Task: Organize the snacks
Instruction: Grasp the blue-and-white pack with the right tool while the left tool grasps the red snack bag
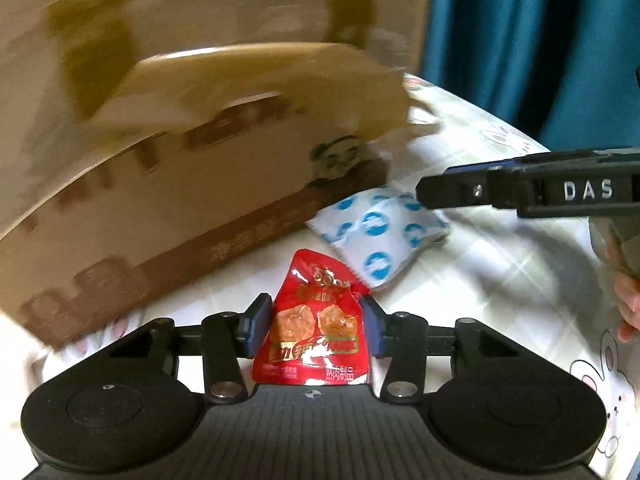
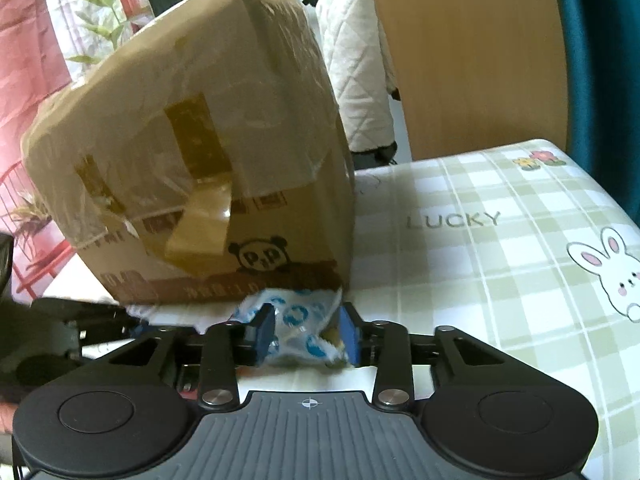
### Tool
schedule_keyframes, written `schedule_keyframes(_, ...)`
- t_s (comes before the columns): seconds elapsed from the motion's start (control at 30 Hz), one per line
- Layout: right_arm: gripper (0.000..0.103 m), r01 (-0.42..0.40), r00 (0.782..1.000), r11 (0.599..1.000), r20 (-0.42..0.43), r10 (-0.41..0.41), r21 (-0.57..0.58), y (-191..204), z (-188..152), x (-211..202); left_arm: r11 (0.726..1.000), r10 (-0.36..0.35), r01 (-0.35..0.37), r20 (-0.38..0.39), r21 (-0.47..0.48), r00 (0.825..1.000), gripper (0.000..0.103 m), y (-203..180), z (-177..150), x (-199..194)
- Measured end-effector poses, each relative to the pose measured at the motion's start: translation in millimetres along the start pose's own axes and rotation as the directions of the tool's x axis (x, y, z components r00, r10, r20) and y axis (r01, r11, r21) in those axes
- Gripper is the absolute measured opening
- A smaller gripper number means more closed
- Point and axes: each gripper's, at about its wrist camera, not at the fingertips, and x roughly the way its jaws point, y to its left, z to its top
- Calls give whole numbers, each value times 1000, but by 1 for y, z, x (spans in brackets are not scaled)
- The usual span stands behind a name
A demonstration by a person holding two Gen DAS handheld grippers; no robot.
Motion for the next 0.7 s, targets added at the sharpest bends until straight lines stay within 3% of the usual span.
schedule_keyframes(0.07,56,2,1000,1000,3,-2,13,2,6,8,997,32,-31,4,-68,999,50,10,-7,-4)
schedule_keyframes(0.13,65,15,1000,1000,-2,-15,15,5,10,19,990,60,-58,11,-127,998,50,20,-17,-10)
schedule_keyframes(0.3,68,49,992,999,-119,-52,-22,14,6,51,970,101,-94,18,-225,995,50,38,-38,-26)
schedule_keyframes(0.47,50,38,996,997,-72,-43,-60,24,-15,38,958,115,-101,39,-270,993,51,39,-51,-30)
schedule_keyframes(0.7,46,-15,1000,978,-24,11,-208,47,-48,21,950,138,-117,53,-290,989,51,31,-59,-38)
